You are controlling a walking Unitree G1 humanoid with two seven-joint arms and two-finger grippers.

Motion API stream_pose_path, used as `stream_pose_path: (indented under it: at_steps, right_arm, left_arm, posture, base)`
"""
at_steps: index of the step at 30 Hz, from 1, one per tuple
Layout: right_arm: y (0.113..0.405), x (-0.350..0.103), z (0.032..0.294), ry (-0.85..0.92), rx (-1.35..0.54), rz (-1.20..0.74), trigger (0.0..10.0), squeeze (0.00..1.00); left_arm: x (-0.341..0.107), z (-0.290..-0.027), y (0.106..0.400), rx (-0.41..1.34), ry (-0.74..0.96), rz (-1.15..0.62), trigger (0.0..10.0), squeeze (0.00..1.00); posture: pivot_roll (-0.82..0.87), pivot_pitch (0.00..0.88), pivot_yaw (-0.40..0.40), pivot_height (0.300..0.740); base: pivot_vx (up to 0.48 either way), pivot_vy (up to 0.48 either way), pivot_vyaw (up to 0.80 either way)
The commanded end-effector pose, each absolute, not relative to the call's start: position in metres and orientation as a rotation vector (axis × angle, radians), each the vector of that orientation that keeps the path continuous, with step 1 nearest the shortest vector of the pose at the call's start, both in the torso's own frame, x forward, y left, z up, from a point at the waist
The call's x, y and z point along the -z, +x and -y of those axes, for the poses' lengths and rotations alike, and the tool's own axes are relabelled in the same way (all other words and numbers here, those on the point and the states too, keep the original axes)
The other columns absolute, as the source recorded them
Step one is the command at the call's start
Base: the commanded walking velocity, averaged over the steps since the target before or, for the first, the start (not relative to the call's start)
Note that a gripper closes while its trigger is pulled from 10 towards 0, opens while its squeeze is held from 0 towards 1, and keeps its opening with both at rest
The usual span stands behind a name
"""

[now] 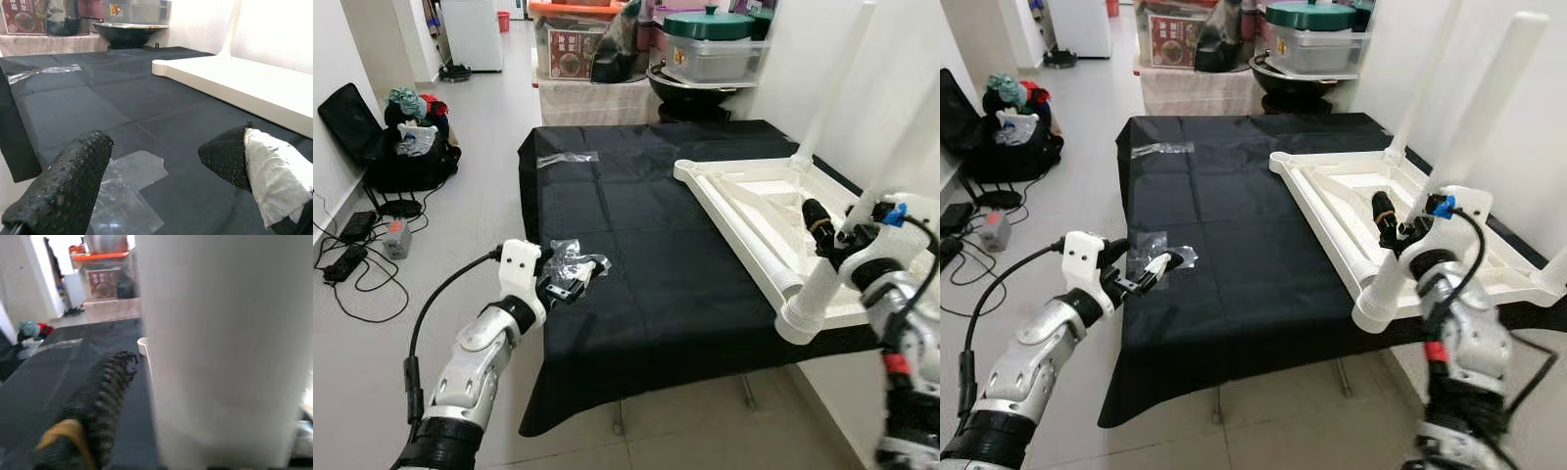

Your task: Building children table

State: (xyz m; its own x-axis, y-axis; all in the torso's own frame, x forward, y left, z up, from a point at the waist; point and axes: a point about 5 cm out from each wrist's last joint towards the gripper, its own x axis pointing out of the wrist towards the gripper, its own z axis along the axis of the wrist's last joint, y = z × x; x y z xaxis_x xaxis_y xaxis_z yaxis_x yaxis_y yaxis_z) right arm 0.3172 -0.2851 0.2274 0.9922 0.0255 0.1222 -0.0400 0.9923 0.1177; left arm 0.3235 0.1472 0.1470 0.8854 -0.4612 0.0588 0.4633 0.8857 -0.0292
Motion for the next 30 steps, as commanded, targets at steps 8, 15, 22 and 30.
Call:
stream_pose_path:
  at_steps: [8,15,22,30]
  right_arm:
    - [0.328,-0.204,0.316,0.076,0.326,-0.008,0.0,0.00]
    - [0.301,-0.169,0.315,0.142,0.909,-0.112,0.0,0.00]
    - [0.312,-0.174,0.251,0.159,0.651,-0.134,10.0,0.00]
    - [0.328,-0.203,0.246,0.152,0.361,0.041,10.0,1.00]
  left_arm:
    - [-0.142,-0.152,0.320,0.466,-0.025,0.035,10.0,0.00]
    - [-0.143,-0.150,0.322,0.462,-0.025,0.033,10.0,0.00]
    - [-0.143,-0.146,0.323,0.470,-0.024,0.032,10.0,0.00]
    - [-0.142,-0.148,0.324,0.450,-0.031,0.031,10.0,0.00]
  posture:
    - [0.01,0.000,-0.093,0.740]
    - [0.00,0.000,-0.077,0.740]
    - [0.01,0.000,-0.078,0.740]
    - [0.00,0.000,-0.092,0.740]
  base:
    - [0.000,0.000,0.00]
    - [0.000,0.000,0.00]
    - [0.000,0.000,0.00]
    - [0.000,0.000,0.00]
